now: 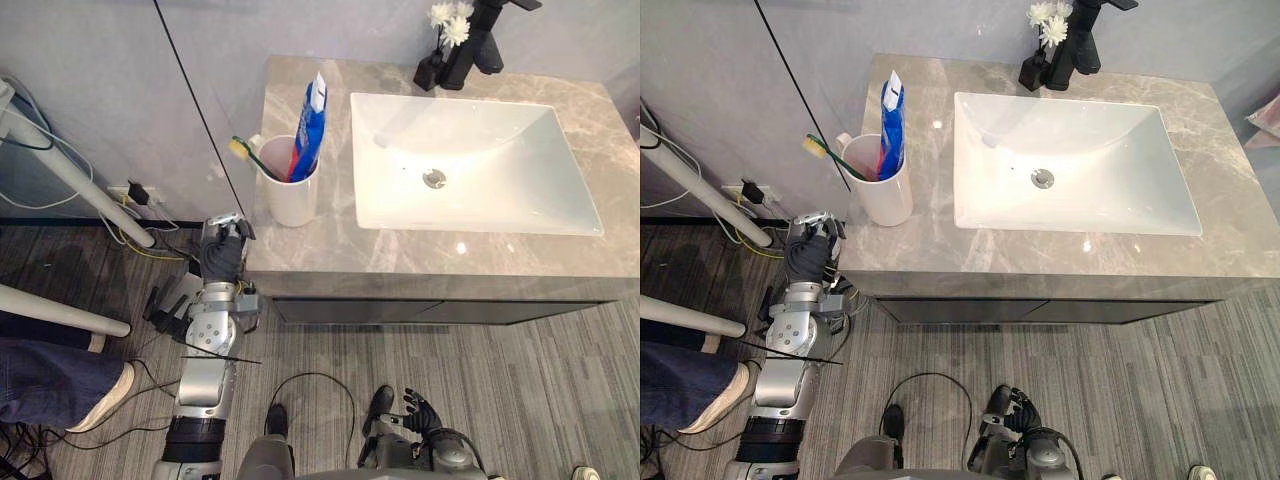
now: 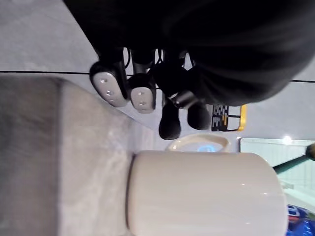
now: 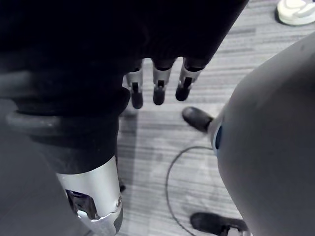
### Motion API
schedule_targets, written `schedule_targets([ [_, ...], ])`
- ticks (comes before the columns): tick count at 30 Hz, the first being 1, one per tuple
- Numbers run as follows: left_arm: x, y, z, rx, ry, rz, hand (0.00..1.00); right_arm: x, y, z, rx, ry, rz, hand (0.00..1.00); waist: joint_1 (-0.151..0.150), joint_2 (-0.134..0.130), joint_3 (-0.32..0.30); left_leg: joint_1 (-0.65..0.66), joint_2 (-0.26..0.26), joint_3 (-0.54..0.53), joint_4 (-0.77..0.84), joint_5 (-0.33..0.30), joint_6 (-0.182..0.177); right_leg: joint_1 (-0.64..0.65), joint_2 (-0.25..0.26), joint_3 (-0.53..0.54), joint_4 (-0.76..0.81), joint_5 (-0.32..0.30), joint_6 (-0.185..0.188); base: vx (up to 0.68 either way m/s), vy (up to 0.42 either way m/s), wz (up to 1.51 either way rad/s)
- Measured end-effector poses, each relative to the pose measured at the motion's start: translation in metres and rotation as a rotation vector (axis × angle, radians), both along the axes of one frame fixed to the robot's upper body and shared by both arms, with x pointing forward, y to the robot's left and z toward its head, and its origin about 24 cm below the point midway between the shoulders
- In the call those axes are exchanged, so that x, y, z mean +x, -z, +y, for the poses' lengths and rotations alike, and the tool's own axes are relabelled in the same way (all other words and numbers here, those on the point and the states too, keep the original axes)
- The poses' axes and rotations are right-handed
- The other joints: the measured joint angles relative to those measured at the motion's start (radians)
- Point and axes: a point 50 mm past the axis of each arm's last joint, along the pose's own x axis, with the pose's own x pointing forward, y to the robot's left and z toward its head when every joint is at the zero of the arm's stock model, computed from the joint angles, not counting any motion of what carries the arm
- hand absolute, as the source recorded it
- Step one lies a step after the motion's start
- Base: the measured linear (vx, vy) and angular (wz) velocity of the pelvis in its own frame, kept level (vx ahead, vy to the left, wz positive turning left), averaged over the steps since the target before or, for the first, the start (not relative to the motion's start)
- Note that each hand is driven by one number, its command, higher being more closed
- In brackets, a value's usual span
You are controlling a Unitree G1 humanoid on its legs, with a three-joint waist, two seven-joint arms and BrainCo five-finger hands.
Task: Organize washtable
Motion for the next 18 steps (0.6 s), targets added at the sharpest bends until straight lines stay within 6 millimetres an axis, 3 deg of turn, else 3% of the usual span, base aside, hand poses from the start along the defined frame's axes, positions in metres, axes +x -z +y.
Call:
schedule_targets([
  [18, 0.0012, -0.0035, 0.0019, 0.020, 0.000, -0.002, 1.00, -0.0095, 0.0024, -0.0026, -0.003, 0.020, 0.019, 0.00, 0.000, -0.001, 0.000, -0.007, -0.001, 0.011, 0.031, -0.017, 0.006, -0.001, -0.002, 0.014, 0.000, 0.008, -0.007, 0.00, 0.007, -0.02],
])
